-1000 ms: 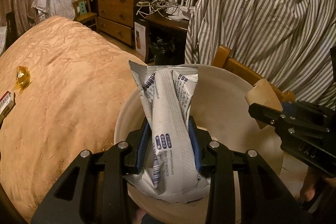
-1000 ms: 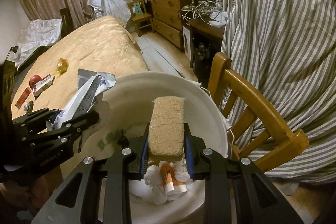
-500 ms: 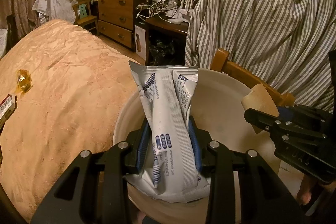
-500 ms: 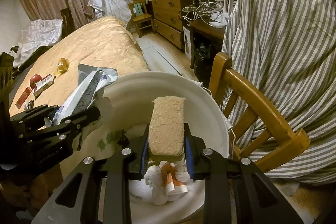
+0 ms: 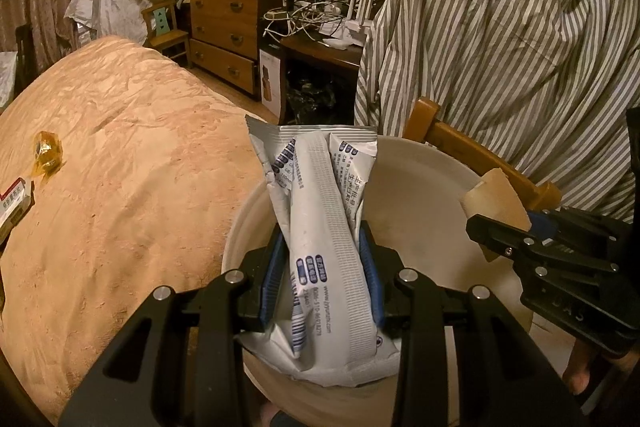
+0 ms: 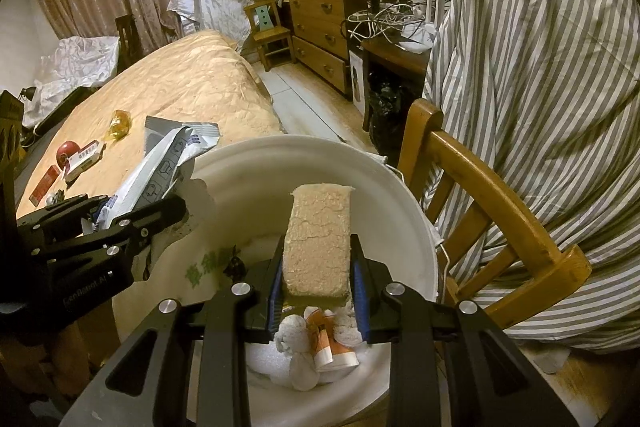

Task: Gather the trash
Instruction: 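Open both tools to drop the wrapper and sponge into the bucket, then move both tools back over the remaining trash on the bed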

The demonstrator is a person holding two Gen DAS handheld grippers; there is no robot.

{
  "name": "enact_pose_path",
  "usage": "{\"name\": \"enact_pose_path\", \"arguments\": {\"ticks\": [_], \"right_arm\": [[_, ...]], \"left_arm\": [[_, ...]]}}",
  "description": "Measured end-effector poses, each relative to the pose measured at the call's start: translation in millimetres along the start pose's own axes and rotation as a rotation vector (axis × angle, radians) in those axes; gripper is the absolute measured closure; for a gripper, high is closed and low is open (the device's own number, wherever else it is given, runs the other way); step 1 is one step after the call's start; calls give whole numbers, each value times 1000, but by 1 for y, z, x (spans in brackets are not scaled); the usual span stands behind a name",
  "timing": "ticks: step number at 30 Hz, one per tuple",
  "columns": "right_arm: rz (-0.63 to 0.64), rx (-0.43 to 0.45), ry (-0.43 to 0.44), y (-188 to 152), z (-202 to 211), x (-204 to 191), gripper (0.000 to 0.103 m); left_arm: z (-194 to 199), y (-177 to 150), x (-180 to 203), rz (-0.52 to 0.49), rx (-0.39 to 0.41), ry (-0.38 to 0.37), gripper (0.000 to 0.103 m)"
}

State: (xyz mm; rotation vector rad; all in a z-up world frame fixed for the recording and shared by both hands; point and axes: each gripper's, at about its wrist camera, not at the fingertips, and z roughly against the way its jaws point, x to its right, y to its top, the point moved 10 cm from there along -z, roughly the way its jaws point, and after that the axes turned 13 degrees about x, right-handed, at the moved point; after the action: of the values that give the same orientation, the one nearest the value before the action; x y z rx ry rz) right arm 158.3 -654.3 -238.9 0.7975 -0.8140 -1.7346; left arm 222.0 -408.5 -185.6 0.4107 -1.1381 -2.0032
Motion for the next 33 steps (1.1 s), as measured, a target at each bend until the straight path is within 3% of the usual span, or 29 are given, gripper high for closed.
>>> {"name": "enact_pose_path", "arguments": {"ticks": [8, 13, 26, 33], "right_arm": [[-1, -1, 3, 0, 0, -1, 72], [-13, 12, 6, 1, 2, -1, 52], [-26, 58, -1, 14, 14, 1, 49], [-21, 139, 79, 32, 36, -34, 37]], "left_arm": [[0, 0, -4, 2, -2, 6, 64], [0, -2, -9, 8, -4, 23, 52], [8, 0, -16, 12, 10, 27, 51], [38, 1, -66, 45, 42, 81, 51]]}}
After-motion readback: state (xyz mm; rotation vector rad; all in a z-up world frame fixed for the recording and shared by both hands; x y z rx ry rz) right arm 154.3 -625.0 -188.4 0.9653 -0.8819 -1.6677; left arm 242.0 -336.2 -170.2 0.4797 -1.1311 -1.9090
